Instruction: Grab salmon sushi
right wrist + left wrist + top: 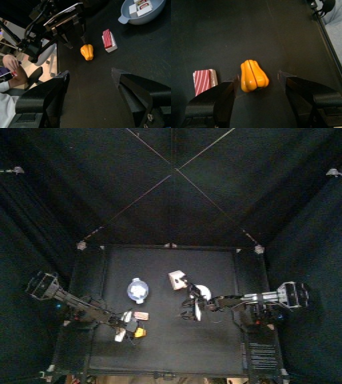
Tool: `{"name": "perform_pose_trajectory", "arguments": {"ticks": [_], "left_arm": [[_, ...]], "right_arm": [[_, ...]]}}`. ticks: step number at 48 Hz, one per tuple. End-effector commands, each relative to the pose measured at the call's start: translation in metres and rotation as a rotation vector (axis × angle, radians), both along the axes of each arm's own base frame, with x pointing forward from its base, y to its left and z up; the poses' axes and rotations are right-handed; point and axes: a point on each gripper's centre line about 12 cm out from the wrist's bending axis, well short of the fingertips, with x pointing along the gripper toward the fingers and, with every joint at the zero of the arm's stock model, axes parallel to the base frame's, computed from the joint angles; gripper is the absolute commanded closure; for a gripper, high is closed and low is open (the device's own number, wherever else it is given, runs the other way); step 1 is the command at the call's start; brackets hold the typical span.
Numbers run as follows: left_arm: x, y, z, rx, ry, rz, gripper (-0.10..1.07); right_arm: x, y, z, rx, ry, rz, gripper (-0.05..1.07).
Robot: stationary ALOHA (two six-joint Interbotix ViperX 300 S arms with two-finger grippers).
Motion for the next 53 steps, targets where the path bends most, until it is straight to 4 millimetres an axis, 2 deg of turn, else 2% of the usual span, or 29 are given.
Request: {"name": "perform_pose_trajectory", "arguments": {"ticks": [1, 8, 17, 27, 53], "left_arm": [[-0.001, 0.0, 0.008, -0.012, -0.028, 0.0, 0.02], [-0.005, 0.003, 0.015, -0.006, -0.065, -0.014, 0.02], [-0.002, 0.029, 0.018, 0.082, -0.129, -0.006, 0.03], [0.004, 0.056, 0.005, 0.088, -0.148, 0.077, 0.03], [0.006, 0.072, -0.023, 0.097, -0.059, 0.139, 0.03]], "right_arm": [[0.0, 0.0, 0.007, 0.0, -0.023, 0.0, 0.05], [0.0, -0.001, 0.007, -0.003, -0.023, -0.002, 0.05], [0.004, -0.003, 0.007, -0.005, -0.022, -0.004, 0.05], [0.008, -0.003, 0.0, -0.007, 0.0, -0.002, 0.05], [0.009, -0.001, -0.003, -0.008, 0.007, 0.003, 0.05]]}}
